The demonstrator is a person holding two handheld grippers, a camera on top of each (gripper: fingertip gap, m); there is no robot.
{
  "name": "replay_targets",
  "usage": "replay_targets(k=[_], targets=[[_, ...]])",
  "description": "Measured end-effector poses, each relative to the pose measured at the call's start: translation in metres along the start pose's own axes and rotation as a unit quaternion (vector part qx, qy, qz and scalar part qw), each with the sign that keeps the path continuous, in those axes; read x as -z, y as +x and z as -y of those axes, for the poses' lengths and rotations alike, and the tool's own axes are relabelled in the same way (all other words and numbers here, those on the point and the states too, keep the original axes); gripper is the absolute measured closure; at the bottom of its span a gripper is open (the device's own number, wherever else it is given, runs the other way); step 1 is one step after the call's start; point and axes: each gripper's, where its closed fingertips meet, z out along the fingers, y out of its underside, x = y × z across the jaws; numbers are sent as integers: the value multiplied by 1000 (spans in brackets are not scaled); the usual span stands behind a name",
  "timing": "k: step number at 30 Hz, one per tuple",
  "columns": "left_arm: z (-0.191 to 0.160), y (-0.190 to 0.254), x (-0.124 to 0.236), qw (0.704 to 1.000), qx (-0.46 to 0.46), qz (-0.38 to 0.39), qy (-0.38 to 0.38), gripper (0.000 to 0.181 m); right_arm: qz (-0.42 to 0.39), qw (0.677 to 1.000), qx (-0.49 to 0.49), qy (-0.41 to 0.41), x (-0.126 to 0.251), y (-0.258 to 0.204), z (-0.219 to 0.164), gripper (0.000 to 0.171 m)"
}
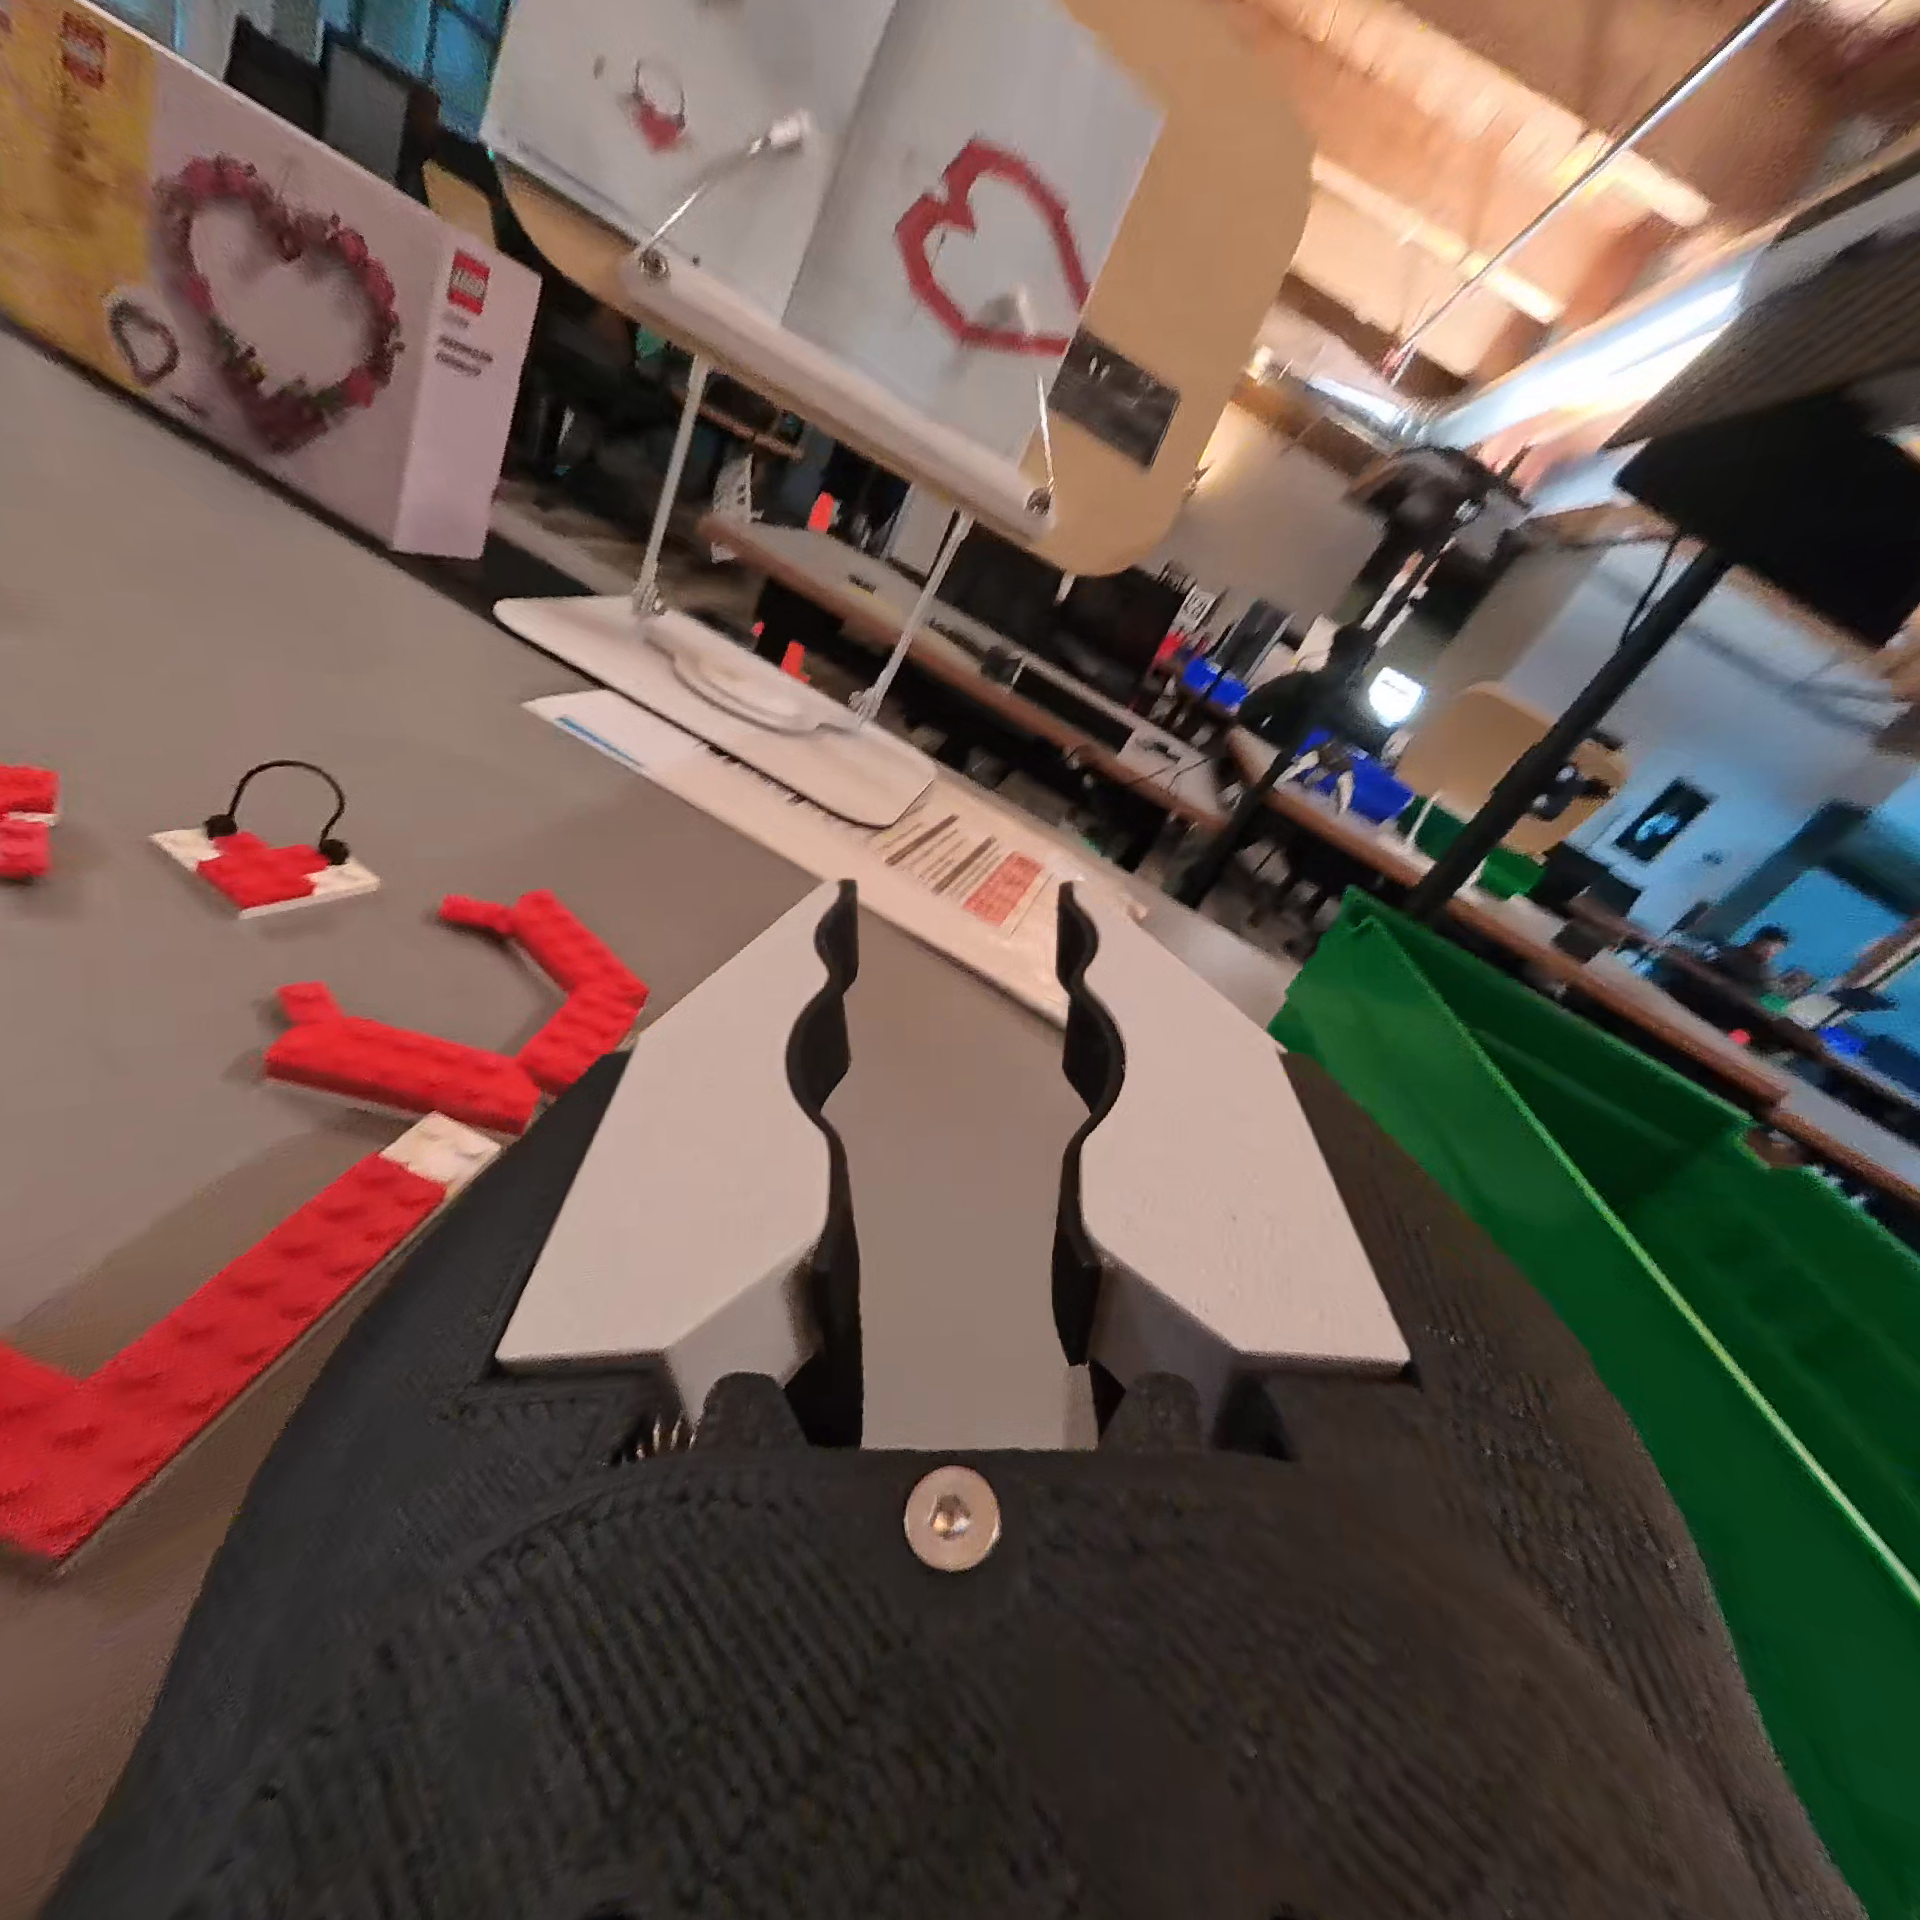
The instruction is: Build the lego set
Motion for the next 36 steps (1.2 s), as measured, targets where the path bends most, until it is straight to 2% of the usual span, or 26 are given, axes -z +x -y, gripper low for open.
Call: replay_targets(k=[3,6,11,15,20,22,24,25,27,28,32,36], targets=[[0,-4,0,999,-32,40,12,125,-5,1000,2,28,0,3,5,134],[9,-11,6,989,-95,105,45,130,2,999,-6,41,2,2,8,134],[-1,1,-3,986,-122,102,40,109,13,998,-8,68,4,-1,14,130],[-12,2,-7,988,-120,90,25,106,44,993,-6,108,6,-8,24,127],[-6,2,-5,991,-95,81,55,96,85,985,-20,151,5,-17,35,129],[-3,-2,-3,990,-90,89,65,91,91,983,-28,159,3,-17,37,121],[-2,-5,-2,990,-80,92,73,81,73,982,-37,170,0,-11,40,96],[-1,-5,-3,990,-74,93,76,72,61,981,-42,178,-1,-7,42,82],[0,-7,-4,990,-67,97,83,48,59,978,-55,191,-3,-4,46,68],[1,-6,-4,990,-65,94,87,44,62,977,-63,195,-5,-5,47,63],[3,0,-5,990,-62,76,97,39,84,974,-79,196,-8,-10,48,58],[-1,2,-8,992,-57,65,88,38,99,971,-74,206,-3,-16,52,62]])
